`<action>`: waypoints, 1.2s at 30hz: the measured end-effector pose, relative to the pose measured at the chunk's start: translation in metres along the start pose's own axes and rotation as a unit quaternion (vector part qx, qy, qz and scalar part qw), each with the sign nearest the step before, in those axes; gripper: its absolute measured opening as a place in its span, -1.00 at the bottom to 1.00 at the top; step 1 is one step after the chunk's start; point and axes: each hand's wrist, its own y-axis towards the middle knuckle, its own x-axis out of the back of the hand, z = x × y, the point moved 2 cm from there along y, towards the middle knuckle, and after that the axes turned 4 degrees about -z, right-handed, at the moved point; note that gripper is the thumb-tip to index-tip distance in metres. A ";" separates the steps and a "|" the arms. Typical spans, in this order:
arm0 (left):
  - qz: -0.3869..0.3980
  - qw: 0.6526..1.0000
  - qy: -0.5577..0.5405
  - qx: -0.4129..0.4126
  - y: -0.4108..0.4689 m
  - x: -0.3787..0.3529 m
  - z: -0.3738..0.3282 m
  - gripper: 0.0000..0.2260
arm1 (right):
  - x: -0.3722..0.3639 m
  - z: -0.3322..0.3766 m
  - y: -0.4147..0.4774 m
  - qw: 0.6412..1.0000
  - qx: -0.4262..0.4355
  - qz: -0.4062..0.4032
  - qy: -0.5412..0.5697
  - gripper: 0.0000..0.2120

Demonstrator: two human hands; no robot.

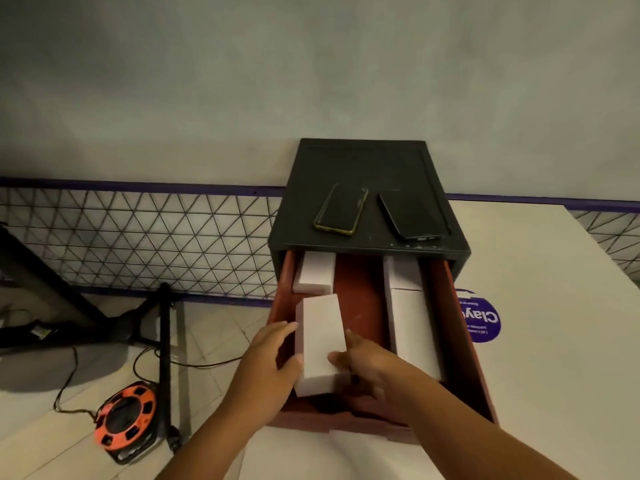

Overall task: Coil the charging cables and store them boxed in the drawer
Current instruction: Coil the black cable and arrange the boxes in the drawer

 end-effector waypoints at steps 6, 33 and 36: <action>0.049 0.995 0.092 -0.012 -0.001 0.019 0.040 -0.38 | -0.030 -0.009 0.015 0.987 -0.004 -0.023 -0.160 -0.65; 0.074 0.997 0.014 0.019 -0.004 0.003 0.048 0.12 | -0.004 0.033 -0.006 0.915 0.140 -0.087 -0.367 -0.42; 0.038 0.999 0.007 0.010 0.007 0.001 0.041 0.04 | 0.025 0.034 -0.027 0.904 0.175 -0.114 -0.373 -0.35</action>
